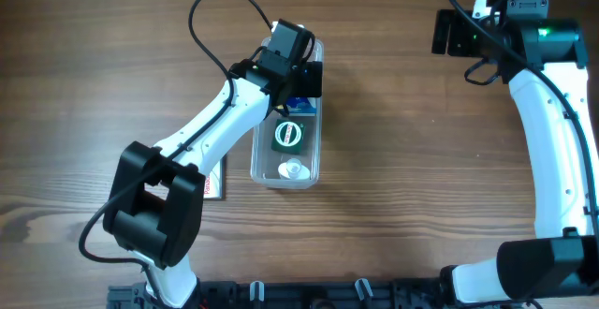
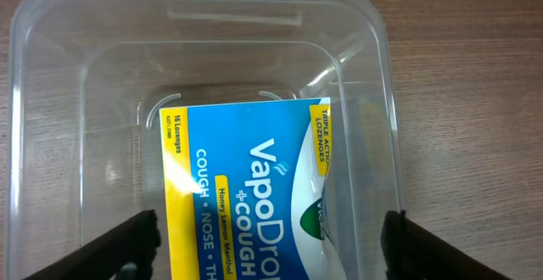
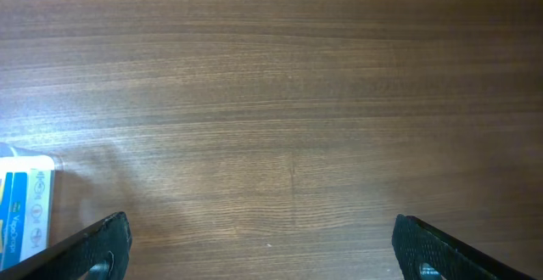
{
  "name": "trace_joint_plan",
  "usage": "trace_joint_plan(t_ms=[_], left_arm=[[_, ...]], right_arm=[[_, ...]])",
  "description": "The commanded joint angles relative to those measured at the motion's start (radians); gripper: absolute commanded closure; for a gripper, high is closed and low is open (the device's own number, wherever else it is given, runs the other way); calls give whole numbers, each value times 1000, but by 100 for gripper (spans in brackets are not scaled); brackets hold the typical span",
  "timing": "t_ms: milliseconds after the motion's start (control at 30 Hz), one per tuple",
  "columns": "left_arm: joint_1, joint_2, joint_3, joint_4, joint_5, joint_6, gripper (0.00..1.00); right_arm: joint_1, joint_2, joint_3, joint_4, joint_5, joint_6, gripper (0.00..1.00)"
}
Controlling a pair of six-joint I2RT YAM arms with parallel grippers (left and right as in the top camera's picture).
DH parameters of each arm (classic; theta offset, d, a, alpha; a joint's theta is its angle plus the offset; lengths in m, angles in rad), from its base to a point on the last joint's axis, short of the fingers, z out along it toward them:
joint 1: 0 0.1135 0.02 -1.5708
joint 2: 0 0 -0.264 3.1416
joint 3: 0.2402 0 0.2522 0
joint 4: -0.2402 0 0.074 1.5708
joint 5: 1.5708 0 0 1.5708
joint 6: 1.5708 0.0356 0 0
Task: Pack container
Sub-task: 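Lower the VapoDrops box into the container and release it, then move the left gripper to the white Panadol box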
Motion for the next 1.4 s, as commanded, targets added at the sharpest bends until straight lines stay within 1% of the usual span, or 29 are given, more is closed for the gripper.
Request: trace_joint_plan(t_ms=[0,67,100,200,233,267,300,333,367,433,500,567,600,633,833,933,1000,1033,1067,1100,1133,1200,1233,1267,1367], left_arm=[[-2,-76,21,-2,-6,-6,21],[-5,-102,21,-11,-6,-6,24],[-6,-111,21,-18,-6,-6,27],[0,-143,21,-42,-7,-5,41],[3,-154,21,-44,-6,-5,59],[3,-158,21,-44,-5,-6,75],[3,-159,21,-43,-4,-5,86],[2,-159,21,-43,2,-6,95],[-1,-158,21,-53,5,-6,96],[-2,-159,21,-75,0,-6,96],[13,-170,21,-117,-44,-7,96],[42,-192,21,-182,-51,-49,96],[66,-213,21,-243,-51,-102,96],[89,-237,21,-307,-51,-127,96],[200,-339,21,-600,-51,-129,96],[242,-352,21,-709,-51,-130,96],[267,-349,9,-742,-51,-129,93],[281,-349,-8,-743,-51,-129,87],[292,-349,-24,-742,-51,-129,66],[309,-349,-48,-735,-51,-129,37],[322,-349,-70,-725,-50,-129,29],[347,-349,-132,-694,-43,-122,17],[355,-349,-155,-684,-37,-111,13],[365,-349,-190,-665,-20,-85,11],[391,-349,-290,-587,60,-16,10]], right_arm=[[0,-10,11,3,7,18,1],[0,-9,11,3,7,18,0],[0,-10,11,3,7,18,0],[0,-9,11,3,7,18,0],[0,-9,11,3,7,18,0],[0,-10,11,3,7,18,0],[0,-9,11,3,7,18,0],[0,-10,11,3,7,18,0],[0,-10,11,3,7,18,0],[0,-10,11,3,7,18,0],[0,-10,11,3,7,18,0],[0,-10,11,3,7,18,0],[0,-10,11,3,7,18,0],[0,-10,11,3,7,18,0],[0,-10,11,3,7,18,0],[0,-10,11,3,7,18,0],[0,-10,11,3,7,18,0],[0,-9,11,3,7,18,1],[0,-10,11,3,7,18,0],[0,-10,11,3,7,18,0],[0,-10,11,3,7,18,0],[0,-10,11,3,7,18,0],[0,-10,11,3,7,18,0],[0,-9,11,3,7,18,0],[0,-10,11,3,7,18,0]])
